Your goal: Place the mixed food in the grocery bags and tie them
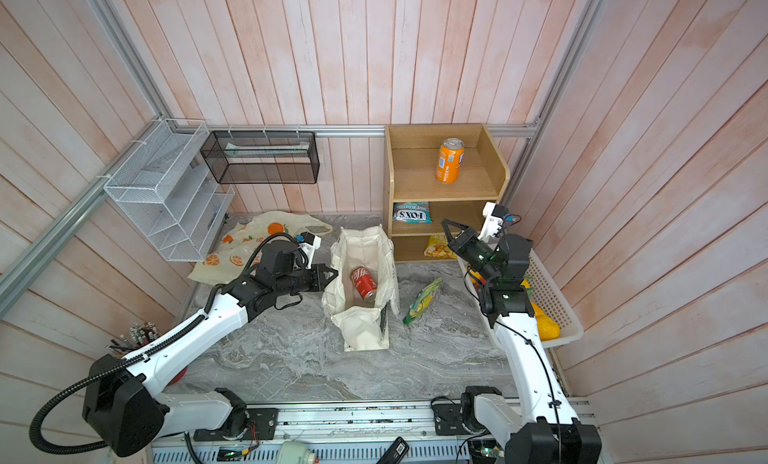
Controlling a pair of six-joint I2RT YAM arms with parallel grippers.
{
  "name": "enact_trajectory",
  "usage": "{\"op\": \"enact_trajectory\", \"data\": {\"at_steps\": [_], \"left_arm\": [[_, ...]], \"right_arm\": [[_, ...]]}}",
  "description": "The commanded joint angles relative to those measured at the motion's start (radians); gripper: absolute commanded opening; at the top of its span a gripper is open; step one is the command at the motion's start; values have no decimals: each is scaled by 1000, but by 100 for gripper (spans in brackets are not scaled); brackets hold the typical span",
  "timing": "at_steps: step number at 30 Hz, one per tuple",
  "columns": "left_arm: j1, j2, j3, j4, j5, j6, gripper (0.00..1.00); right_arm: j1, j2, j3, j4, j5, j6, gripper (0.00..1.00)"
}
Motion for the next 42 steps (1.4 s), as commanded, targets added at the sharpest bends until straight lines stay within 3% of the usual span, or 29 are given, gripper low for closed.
{"op": "enact_trajectory", "data": {"at_steps": [1, 4, 8, 10, 13, 18, 23, 24, 28, 38, 42], "left_arm": [[7, 20, -9, 24, 5, -8, 0], [7, 20, -9, 23, 1, -5, 0], [6, 17, -12, 19, -6, 0, 0], [7, 15, -16, 16, -14, 5, 0], [7, 15, -22, 18, -19, 9, 0], [6, 25, -35, 39, -7, 3, 0], [7, 32, -32, 44, -1, 8, 0], [6, 33, -31, 43, 0, 8, 0], [6, 37, -29, 50, 4, 9, 0], [7, 30, -37, 53, 6, 4, 0], [6, 35, -37, 54, 7, 2, 0]], "right_arm": [[28, 4, 42, -85, -24, -62, 0], [29, 19, -3, -152, 2, -88, 0], [41, 5, -124, -215, 56, -128, 40], [62, -8, -180, -285, 109, -176, 51], [85, -34, -272, -362, 183, -209, 60], [91, -130, -463, -416, 249, -149, 75], [93, -234, -549, -537, 325, -106, 85], [93, -249, -563, -560, 336, -96, 96], [94, -266, -602, -599, 355, -59, 98], [92, -227, -706, -477, 236, -8, 98], [92, -253, -732, -426, 217, 19, 88]]}}
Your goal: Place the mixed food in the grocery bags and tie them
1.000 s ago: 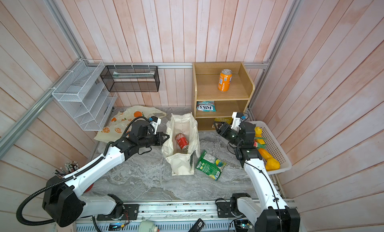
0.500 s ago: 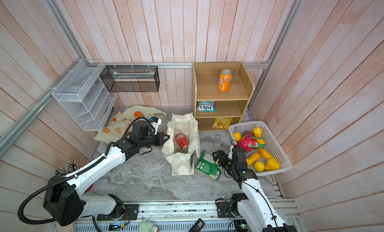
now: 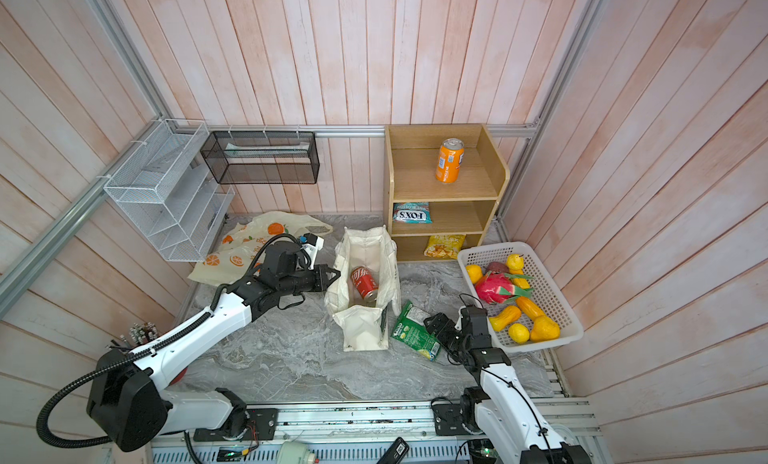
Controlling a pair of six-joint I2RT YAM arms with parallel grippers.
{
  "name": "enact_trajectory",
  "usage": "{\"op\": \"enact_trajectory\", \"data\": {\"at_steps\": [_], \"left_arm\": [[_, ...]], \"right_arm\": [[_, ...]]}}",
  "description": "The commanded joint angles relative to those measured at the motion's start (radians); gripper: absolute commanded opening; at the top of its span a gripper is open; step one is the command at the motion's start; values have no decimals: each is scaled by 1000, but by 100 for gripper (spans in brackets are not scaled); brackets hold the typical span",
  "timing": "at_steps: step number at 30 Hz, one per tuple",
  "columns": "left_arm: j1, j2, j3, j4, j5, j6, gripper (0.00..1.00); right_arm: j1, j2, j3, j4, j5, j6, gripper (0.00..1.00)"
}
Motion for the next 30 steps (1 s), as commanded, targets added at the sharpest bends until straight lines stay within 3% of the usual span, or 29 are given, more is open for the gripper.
{"op": "enact_trajectory", "data": {"at_steps": [1, 8, 14, 15, 22, 30], "left_arm": [[7, 11, -21, 9, -6, 0, 0], [8, 10, -18, 8, -4, -3, 0], [6, 6, -23, 8, -4, -8, 0], [8, 6, -23, 7, -4, -9, 0], [7, 3, -23, 1, -11, -3, 0], [6, 3, -24, 4, -12, -3, 0]], "right_arm": [[5, -14, -41, 17, -33, 36, 85], [6, -21, -74, 67, -32, 63, 50], [3, -36, -60, 79, -33, 66, 3], [2, -40, -54, 79, -34, 66, 0], [-28, -66, 84, 54, -34, 54, 0], [-46, -70, 421, -43, 75, -21, 0]]}}
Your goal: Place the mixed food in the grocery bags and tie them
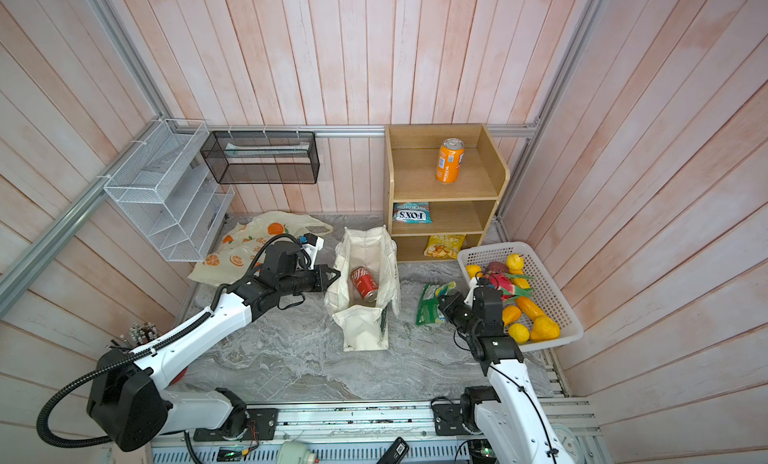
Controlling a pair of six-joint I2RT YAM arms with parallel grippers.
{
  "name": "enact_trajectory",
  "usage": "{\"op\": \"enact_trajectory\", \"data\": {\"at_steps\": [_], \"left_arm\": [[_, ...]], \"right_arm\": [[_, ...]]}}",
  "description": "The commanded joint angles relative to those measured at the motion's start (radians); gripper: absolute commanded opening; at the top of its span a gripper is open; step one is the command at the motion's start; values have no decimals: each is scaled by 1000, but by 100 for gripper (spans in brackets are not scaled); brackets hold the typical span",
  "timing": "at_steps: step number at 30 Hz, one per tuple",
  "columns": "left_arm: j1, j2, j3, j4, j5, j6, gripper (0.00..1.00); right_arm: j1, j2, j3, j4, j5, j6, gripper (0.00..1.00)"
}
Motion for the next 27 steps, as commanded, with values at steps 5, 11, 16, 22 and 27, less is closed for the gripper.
{"op": "enact_trajectory", "data": {"at_steps": [5, 11, 16, 22, 27], "left_arm": [[7, 0, -25, 5, -12, 0, 0], [7, 3, -24, 10, -12, -1, 0], [6, 8, -24, 13, -11, -1, 0], [7, 1, -15, 4, -13, 0, 0], [7, -23, 4, -11, -12, -1, 0]], "right_arm": [[-3, 16, 295, -25, 45, -93, 0], [10, 117, 513, -11, -94, -145, 0], [126, 206, 682, -29, -121, -195, 0], [350, 307, 785, -42, -51, -246, 0], [488, 376, 775, -34, 6, -259, 0]]}}
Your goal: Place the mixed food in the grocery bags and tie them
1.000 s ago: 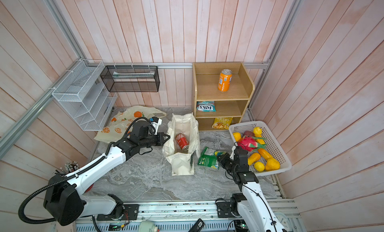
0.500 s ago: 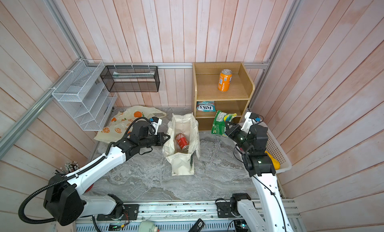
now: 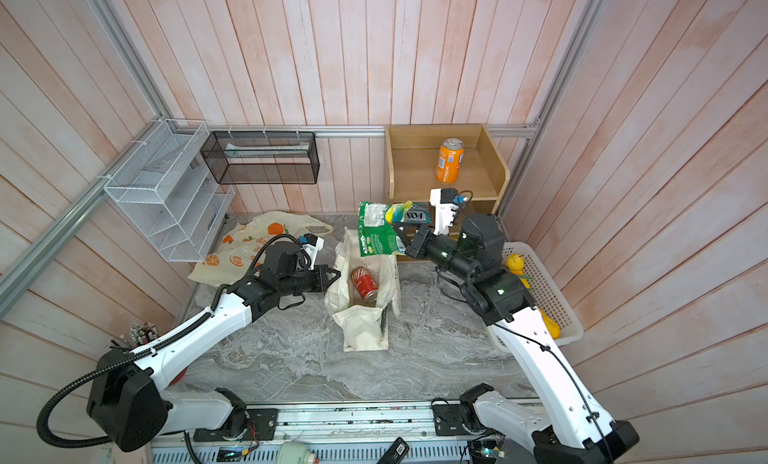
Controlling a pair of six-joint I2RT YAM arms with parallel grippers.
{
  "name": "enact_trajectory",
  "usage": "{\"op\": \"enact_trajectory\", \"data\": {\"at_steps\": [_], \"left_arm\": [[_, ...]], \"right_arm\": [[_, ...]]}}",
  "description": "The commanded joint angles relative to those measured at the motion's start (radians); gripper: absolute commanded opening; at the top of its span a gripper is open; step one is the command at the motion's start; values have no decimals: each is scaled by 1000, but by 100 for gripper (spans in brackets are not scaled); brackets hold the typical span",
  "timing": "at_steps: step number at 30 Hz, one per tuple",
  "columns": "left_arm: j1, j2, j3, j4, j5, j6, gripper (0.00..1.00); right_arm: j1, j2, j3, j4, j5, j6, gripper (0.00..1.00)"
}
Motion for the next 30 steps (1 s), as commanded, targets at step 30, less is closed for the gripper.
{"op": "enact_trajectory", "data": {"at_steps": [30], "left_arm": [[7, -24, 27, -10, -2, 13, 0]], "right_arm": [[212, 293, -279, 74, 97, 33, 0]]}}
